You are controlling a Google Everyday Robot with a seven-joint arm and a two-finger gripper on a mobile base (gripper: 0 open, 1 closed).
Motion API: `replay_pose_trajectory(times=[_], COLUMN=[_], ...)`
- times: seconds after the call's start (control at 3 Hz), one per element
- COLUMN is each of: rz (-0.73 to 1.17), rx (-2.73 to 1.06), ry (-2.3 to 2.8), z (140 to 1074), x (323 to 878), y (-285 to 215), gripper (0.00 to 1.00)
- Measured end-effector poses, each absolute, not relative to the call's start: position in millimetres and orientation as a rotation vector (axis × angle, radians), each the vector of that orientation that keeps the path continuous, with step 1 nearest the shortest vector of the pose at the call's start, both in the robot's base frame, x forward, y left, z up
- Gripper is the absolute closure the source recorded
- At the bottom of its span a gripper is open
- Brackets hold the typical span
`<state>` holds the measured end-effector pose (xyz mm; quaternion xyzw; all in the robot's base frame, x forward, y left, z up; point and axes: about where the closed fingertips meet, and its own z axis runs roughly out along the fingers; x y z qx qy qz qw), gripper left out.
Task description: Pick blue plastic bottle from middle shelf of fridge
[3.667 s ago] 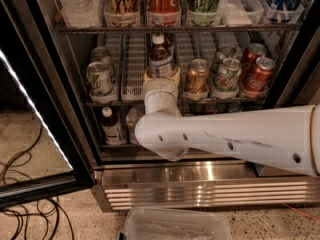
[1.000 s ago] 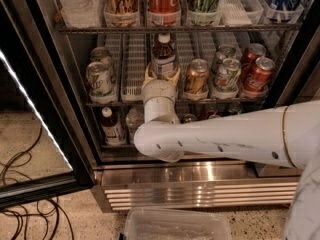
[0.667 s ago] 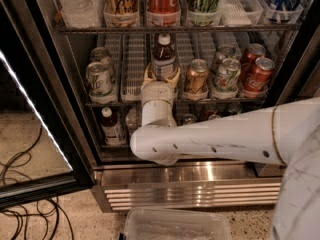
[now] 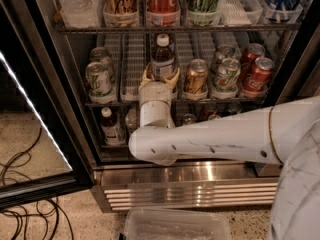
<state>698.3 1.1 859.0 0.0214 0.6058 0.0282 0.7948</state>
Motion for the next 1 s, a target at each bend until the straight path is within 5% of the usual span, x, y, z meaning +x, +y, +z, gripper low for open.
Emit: replay_pose_trajectory(times=[1.0], rz=[0.082], rx=[0.027], ry=[1.290], z=[860.2], x=[698.3], y=[9.0], gripper=[1.00])
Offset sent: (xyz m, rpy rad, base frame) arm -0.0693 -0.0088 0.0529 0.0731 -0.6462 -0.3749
